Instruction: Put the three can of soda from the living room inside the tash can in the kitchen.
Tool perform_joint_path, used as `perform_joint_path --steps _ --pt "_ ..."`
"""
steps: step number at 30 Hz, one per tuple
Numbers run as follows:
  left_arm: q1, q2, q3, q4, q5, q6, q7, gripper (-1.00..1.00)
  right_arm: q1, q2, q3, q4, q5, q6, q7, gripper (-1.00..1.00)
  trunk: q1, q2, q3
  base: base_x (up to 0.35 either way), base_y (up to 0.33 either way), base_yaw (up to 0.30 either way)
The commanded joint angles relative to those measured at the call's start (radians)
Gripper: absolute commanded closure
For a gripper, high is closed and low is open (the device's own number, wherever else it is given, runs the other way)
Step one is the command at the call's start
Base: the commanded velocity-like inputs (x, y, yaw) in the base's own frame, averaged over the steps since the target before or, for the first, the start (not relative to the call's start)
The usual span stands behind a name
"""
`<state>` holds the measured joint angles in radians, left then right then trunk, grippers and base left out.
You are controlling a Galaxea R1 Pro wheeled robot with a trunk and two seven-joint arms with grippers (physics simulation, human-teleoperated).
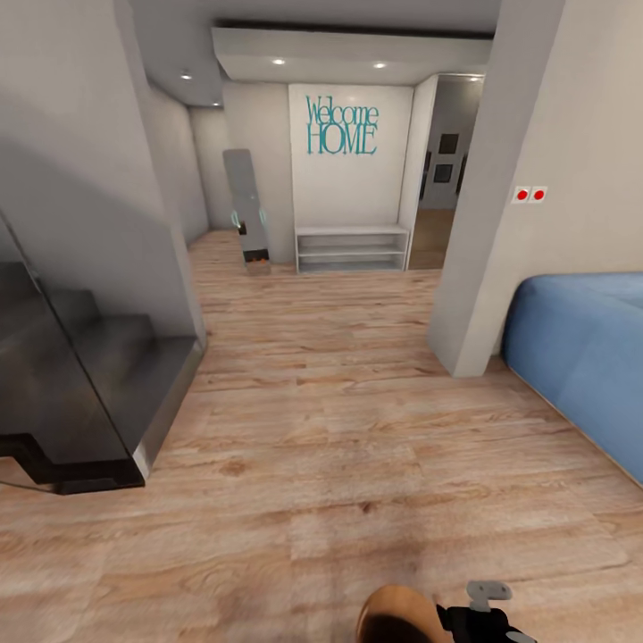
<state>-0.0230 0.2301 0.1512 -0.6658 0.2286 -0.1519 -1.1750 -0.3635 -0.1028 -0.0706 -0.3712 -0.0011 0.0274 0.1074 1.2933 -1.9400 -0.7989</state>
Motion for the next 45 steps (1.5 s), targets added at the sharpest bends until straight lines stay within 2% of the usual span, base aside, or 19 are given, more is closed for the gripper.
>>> perform_joint_path --steps 1,8,38,45 --pt "0.0 0.0 0.0 0.0 0.0 0.0 0.0 -1.0 0.0 0.0 0.0 0.0 0.0 0.0 0.0 -1.0 0.0 0.0 0.0 0.033 0.0 0.0" --pt "0.0 0.0 0.0 0.0 0.0 0.0 0.0 -1.0 0.0 0.0 0.0 0.0 0.0 0.0 0.0 -1.0 0.0 0.0 -0.001 0.012 0.0 0.0" --pt "0.0 0.0 0.0 0.0 0.0 0.0 0.0 -1.0 0.0 0.0 0.0 0.0 0.0 0.0 0.0 -1.0 0.115 -0.21 -0.138 0.0 0.0 0.0" --pt "0.0 0.0 0.0 0.0 0.0 0.0 0.0 -1.0 0.0 0.0 0.0 0.0 0.0 0.0 0.0 -1.0 0.115 -0.21 -0.143 0.0 0.0 0.0"
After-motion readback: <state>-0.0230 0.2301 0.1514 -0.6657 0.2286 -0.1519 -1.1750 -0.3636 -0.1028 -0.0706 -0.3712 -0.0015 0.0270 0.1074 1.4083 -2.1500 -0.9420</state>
